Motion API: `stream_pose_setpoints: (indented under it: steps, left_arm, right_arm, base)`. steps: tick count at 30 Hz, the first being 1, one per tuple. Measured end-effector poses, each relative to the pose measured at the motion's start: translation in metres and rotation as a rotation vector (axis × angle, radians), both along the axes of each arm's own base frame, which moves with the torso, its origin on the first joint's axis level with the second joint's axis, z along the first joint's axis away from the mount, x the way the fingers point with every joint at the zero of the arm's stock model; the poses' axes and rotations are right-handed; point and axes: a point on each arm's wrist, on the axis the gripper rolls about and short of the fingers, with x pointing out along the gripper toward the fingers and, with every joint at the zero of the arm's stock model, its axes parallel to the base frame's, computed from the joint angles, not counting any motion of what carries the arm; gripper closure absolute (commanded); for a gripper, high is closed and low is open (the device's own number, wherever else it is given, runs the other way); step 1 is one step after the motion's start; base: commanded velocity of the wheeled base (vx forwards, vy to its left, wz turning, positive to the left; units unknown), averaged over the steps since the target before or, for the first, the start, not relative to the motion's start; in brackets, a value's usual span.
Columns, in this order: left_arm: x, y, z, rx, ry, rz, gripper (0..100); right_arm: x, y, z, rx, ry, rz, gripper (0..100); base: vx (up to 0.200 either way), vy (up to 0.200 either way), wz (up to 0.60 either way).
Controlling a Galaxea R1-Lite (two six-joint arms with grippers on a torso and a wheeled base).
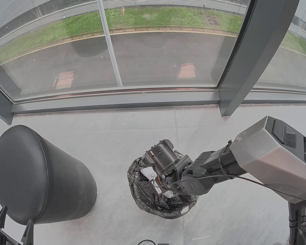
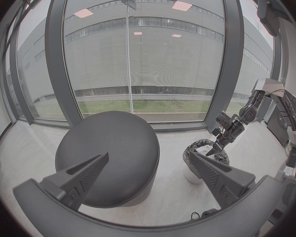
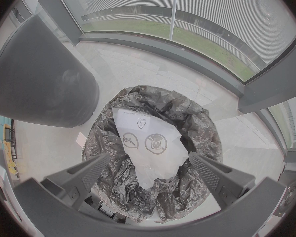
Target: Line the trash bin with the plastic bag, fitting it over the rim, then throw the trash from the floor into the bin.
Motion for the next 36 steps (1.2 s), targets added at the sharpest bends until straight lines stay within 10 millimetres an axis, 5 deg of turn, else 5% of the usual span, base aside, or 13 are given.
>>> stream_pose_setpoints:
  steps: [13,14,36]
  left_arm:
    - [0.000,0.000,0.000,0.000,0.000,0.000,0]
    - [0.000,0.000,0.000,0.000,0.000,0.000,0]
    - [0.000,0.000,0.000,0.000,0.000,0.000,0]
  right_arm:
    - [-0.014,-0.015,0.036,0.031,-0.045,0.000,0]
    - [-0.015,-0.015,0.037,0.031,-0.045,0.001,100]
    - [0.000,0.005,-0.015,0.062,-0.092,0.008,100]
  base:
    - [0.000,0.000,0.00]
    - [0.000,0.000,0.00]
    - [0.000,0.000,0.00]
